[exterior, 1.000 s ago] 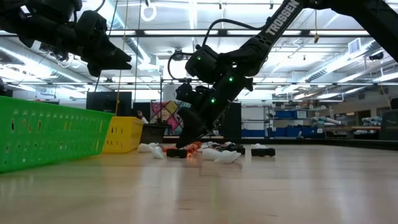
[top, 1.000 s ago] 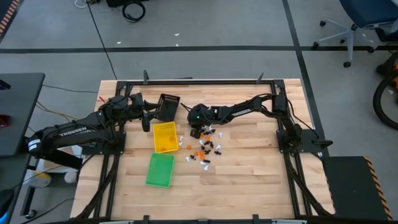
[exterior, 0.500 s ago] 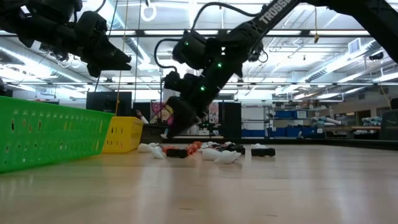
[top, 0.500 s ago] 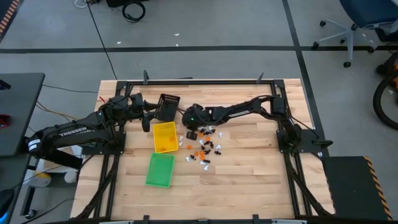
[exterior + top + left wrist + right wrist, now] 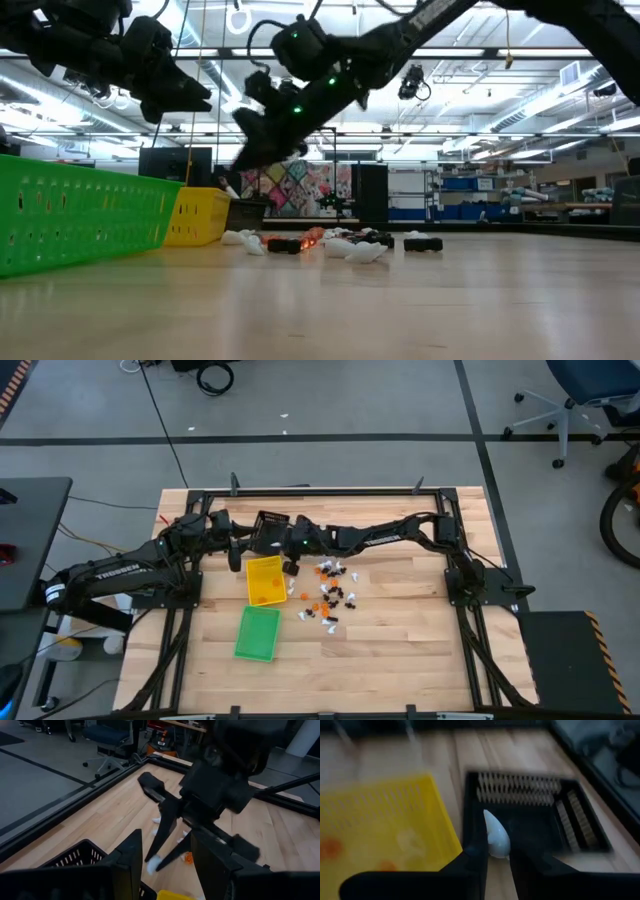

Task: Sort Halloween decoration
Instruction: Put the white ghost plush toy into the black basket

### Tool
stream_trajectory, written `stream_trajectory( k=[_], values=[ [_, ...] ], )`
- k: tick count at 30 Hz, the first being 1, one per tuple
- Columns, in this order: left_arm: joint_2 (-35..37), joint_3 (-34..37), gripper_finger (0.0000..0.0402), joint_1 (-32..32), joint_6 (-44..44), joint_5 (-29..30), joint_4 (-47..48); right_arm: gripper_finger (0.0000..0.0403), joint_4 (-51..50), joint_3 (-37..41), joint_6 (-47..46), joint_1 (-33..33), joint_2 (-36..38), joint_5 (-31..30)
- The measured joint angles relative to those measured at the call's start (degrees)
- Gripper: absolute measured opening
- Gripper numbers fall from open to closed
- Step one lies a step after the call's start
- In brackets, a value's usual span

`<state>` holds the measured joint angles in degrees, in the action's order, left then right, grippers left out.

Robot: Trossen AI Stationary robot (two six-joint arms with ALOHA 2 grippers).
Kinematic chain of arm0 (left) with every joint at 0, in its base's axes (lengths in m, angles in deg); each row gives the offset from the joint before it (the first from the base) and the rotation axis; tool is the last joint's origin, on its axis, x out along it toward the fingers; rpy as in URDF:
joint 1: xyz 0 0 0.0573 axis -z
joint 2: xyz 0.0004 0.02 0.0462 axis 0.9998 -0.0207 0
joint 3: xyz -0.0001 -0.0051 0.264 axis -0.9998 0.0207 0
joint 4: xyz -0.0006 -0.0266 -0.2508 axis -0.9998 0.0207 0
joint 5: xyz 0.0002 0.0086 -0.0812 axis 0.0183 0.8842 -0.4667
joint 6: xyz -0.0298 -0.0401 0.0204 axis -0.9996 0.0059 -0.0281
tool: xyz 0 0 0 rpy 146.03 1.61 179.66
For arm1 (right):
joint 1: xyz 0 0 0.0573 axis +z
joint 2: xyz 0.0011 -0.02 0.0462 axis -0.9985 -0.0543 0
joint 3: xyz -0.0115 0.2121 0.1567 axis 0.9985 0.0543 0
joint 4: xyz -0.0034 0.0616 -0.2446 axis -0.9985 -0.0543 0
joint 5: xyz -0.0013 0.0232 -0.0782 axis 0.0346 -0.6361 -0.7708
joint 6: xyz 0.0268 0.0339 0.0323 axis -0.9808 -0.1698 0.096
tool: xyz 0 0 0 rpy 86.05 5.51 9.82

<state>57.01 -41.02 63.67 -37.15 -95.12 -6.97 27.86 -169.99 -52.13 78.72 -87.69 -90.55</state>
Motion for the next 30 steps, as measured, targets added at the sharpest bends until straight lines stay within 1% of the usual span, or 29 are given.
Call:
stream_trajectory(
  k=[2,5,9,14,16,20,25,27,30],
  values=[
    [0.0,0.0,0.0141,0.0,0.0,0.0,-0.3,0.0073,3.7,0.0,-0.5,-0.1,-2.0,0.7],
    [0.0,0.0,0.0141,0.0,0.0,0.0,-0.4,0.0073,5.1,-1.5,-1.7,-0.3,-4.7,-1.3],
    [0.0,0.0,0.0141,0.0,-0.2,0.0,-0.4,0.0073,6.9,-6.5,-2.8,-0.8,-7.0,-2.0],
    [0.0,0.0,0.0141,0.0,-0.6,0.0,-0.4,0.0074,1.9,-12.7,-2.6,-1.3,-10.9,-1.3],
    [0.0,0.0,0.0141,0.0,-0.7,0.0,-0.4,0.0078,0.1,-14.0,-2.6,-1.6,-11.0,-1.2],
    [0.0,0.0,0.0141,0.0,-0.7,0.0,-0.4,0.0107,-1.3,-14.2,-2.8,-2.3,-10.7,-1.0],
    [0.0,0.0,0.0142,0.0,-0.7,0.5,-0.2,0.0149,-1.6,-14.1,-2.9,-3.2,-10.3,2.1],
    [0.0,0.0,0.0142,0.0,-0.7,0.5,0.0,0.0158,-3.8,-14.1,-2.9,-3.6,-9.7,2.2],
    [0.0,0.0,0.0142,0.0,-0.7,0.5,0.9,0.0162,-7.7,-14.0,-2.6,-4.0,-7.5,2.0]
  ],
)
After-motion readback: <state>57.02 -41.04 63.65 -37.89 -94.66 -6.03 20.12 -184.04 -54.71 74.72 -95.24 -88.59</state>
